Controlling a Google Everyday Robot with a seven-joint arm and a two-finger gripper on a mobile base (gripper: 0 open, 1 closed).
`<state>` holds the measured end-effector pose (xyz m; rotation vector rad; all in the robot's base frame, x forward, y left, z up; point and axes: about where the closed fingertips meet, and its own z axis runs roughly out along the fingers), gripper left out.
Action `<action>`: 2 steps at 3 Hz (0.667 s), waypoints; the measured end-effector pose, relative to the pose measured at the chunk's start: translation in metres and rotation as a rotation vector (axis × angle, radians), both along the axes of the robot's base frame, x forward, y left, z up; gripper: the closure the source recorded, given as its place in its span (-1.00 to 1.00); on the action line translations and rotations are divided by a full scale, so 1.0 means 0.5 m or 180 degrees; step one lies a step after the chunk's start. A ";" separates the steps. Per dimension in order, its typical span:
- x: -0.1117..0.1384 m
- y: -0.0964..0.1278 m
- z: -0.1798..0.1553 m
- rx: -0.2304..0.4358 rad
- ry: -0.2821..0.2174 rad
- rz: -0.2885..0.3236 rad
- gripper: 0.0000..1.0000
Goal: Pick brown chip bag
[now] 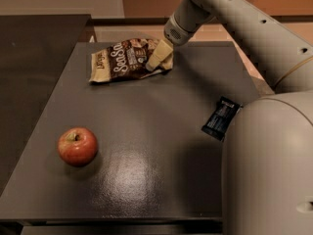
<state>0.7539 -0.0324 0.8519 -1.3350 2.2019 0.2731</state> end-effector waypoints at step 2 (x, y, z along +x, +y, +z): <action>-0.007 0.022 0.006 0.0075 -0.0012 0.0177 -0.17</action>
Offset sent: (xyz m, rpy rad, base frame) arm -0.0087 0.0138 0.0171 0.0483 -0.0215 0.0910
